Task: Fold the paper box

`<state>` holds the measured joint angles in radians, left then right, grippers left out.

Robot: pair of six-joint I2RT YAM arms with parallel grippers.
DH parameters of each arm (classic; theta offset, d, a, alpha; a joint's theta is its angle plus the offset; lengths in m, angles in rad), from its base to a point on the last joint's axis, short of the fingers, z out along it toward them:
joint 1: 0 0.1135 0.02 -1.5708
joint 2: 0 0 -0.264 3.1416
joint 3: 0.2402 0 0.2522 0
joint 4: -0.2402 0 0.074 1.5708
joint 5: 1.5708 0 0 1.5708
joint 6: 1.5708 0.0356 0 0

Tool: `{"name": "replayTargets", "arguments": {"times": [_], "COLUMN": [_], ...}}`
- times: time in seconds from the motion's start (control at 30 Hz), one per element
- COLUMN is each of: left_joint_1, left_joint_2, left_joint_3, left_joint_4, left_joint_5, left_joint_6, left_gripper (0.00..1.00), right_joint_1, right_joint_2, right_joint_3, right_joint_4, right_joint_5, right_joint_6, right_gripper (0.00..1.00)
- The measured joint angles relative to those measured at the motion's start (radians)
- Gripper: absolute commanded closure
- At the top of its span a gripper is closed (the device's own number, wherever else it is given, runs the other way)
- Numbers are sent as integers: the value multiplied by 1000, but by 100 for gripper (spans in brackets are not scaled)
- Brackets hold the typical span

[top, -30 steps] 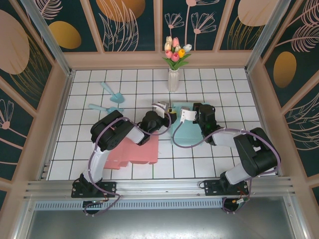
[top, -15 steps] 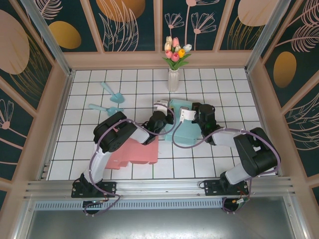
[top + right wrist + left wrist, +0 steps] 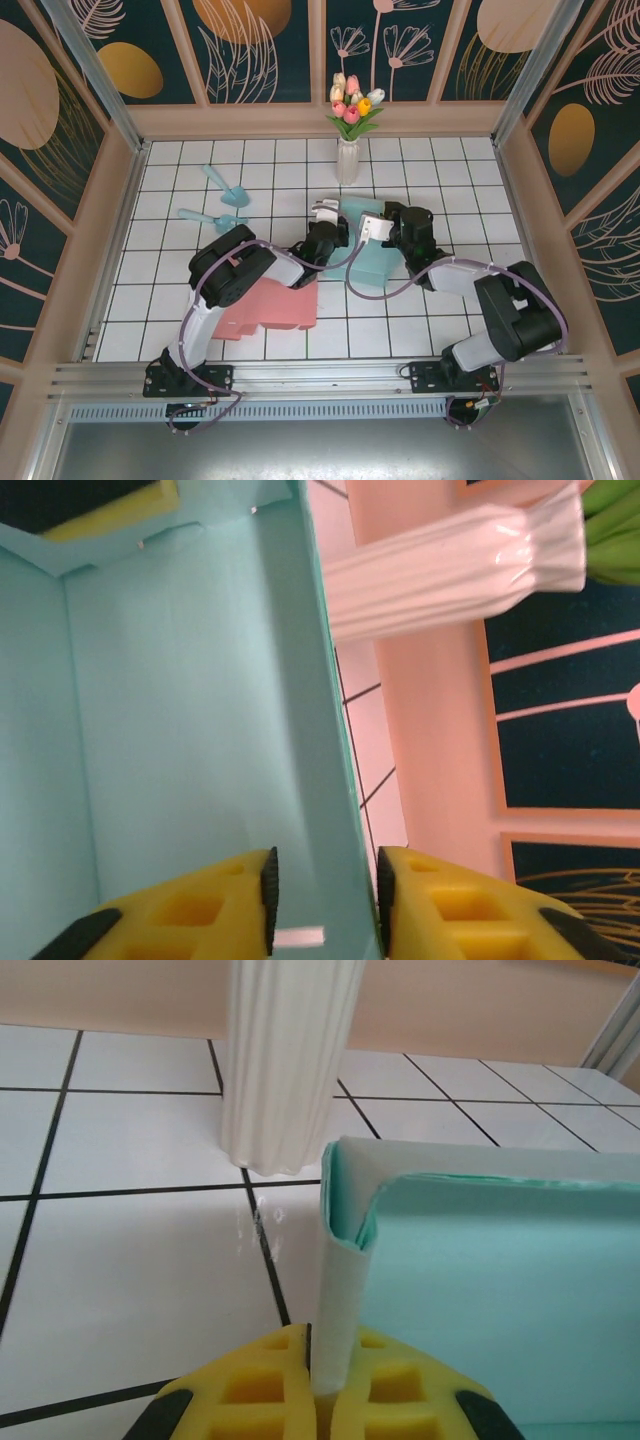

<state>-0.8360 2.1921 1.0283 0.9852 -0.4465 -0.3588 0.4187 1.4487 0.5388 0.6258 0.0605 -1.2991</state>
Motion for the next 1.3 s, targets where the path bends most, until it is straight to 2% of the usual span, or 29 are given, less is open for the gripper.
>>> {"name": "replayTargets", "arguments": {"times": [0.2,0.3,0.43,0.73,1.03,1.17,1.3], "left_joint_1": [17,21,34,22,23,23,23], "left_joint_2": [-32,-50,-87,-97,-97,-97,-91], "left_joint_3": [-137,-204,-247,-247,-330,-322,-316], "left_joint_4": [153,235,296,235,325,325,328], "left_joint_5": [59,103,130,164,337,381,372], "left_joint_6": [67,109,171,277,323,324,315], "left_gripper": [100,100,100,100,100,100,100], "right_joint_1": [-1,0,27,169,158,157,157], "right_joint_2": [-87,-120,-167,-329,-294,-256,-196], "right_joint_3": [31,71,110,140,192,152,142], "right_joint_4": [-106,-177,-251,-249,-411,-444,-468], "right_joint_5": [-68,-95,-119,-87,50,63,80], "right_joint_6": [120,230,471,958,1352,1436,1471], "right_gripper": [62,62,61,52,52,52,51]}}
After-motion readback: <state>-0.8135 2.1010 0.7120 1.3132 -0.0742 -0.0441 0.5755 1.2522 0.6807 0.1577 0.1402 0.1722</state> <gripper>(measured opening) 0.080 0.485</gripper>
